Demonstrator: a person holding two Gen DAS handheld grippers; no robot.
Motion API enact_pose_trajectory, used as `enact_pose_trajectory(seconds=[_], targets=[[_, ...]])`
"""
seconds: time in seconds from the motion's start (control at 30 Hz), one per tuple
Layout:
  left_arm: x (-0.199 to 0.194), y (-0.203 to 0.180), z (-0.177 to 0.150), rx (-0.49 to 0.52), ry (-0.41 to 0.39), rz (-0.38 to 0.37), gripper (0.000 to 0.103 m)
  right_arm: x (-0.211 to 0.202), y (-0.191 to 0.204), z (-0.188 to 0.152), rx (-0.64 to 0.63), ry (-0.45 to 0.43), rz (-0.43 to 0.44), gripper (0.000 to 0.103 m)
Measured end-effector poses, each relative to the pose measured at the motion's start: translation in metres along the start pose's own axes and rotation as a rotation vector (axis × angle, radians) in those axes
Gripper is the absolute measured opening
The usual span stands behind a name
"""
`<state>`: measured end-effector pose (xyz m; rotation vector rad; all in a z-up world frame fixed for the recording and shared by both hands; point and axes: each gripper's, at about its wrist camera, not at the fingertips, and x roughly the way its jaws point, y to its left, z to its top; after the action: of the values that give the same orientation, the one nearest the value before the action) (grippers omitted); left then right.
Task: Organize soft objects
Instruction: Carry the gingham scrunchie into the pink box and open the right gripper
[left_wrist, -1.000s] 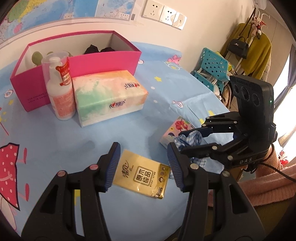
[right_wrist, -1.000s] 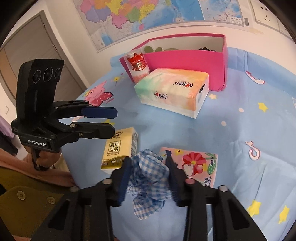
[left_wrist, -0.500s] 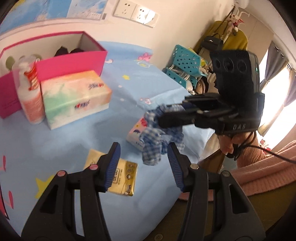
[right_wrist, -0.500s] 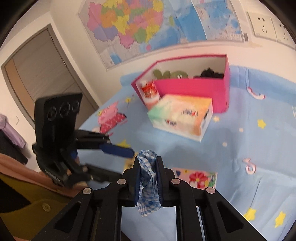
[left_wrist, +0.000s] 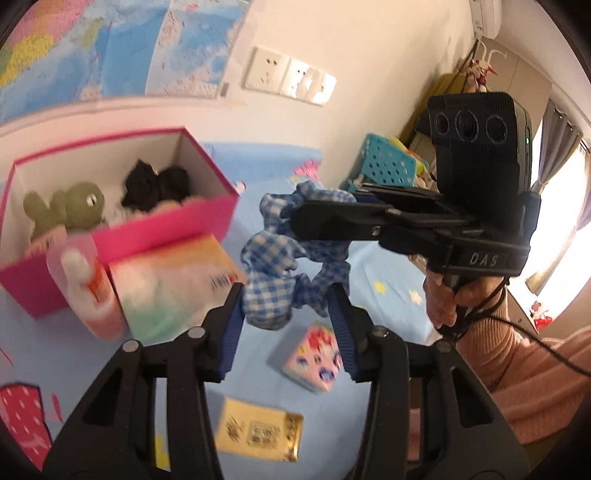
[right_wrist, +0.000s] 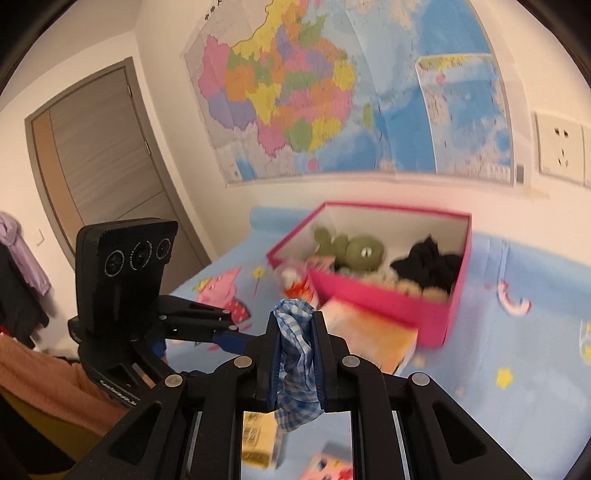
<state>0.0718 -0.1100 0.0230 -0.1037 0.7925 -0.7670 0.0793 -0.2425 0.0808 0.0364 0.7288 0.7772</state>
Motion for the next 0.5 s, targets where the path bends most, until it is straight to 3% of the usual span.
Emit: enact_pose_trajectory(seconds=[0.07, 0.5], targets=[[0.002, 0.004, 0.013, 0.004, -0.005, 0.028, 0.039, 0.005, -0.007, 0.012, -0.001, -0.015, 0.004, 0.014], [0.034, 0.047, 0.096, -0.002, 0.024, 0.211, 0.033, 0.055, -0.061, 0.073, 0.033, -0.046, -0.021, 0.014]])
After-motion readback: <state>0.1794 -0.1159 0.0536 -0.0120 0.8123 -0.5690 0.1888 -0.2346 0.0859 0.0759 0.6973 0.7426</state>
